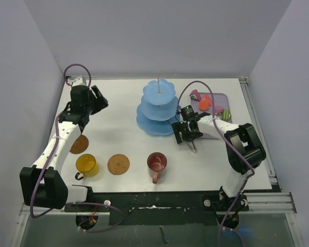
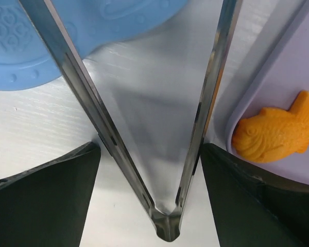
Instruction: Serve the afternoon tea
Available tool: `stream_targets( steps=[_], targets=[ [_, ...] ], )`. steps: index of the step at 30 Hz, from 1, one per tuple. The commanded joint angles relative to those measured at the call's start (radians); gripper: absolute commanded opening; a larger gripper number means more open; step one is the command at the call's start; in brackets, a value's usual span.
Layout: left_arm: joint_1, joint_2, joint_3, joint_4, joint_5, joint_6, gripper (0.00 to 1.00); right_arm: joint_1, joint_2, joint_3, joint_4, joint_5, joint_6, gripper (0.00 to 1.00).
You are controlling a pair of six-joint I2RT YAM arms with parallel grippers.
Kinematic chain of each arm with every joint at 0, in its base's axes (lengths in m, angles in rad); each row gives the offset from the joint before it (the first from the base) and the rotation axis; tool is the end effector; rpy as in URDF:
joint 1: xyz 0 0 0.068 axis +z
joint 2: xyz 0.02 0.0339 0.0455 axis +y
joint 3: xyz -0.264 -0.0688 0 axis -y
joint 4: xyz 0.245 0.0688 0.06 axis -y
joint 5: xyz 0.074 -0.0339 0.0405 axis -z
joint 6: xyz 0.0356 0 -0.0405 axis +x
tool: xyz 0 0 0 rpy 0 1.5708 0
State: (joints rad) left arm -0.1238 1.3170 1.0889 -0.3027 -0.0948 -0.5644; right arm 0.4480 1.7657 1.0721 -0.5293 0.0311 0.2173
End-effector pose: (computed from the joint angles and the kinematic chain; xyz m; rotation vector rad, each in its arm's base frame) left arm 0.2984 -0.0337 0.3167 -0.5179 2.0502 -0.3139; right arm 0.3026 0.1442 0.1590 -0.3147 2.7826 0.1195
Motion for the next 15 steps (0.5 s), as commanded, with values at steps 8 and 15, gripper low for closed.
stream_targets(
  steps=[8, 15],
  targets=[
    [0.0, 0.004, 0.048, 0.03, 0.007, 0.019, 0.61, 0.04, -0.042, -0.095, 0.117, 0.182, 0.012, 0.59],
    [0.0, 0.005, 0.04, 0.035, 0.012, 0.014, 0.61, 0.047, -0.161, 0.037, 0.012, 0.152, 0.064, 0.44]
  ],
)
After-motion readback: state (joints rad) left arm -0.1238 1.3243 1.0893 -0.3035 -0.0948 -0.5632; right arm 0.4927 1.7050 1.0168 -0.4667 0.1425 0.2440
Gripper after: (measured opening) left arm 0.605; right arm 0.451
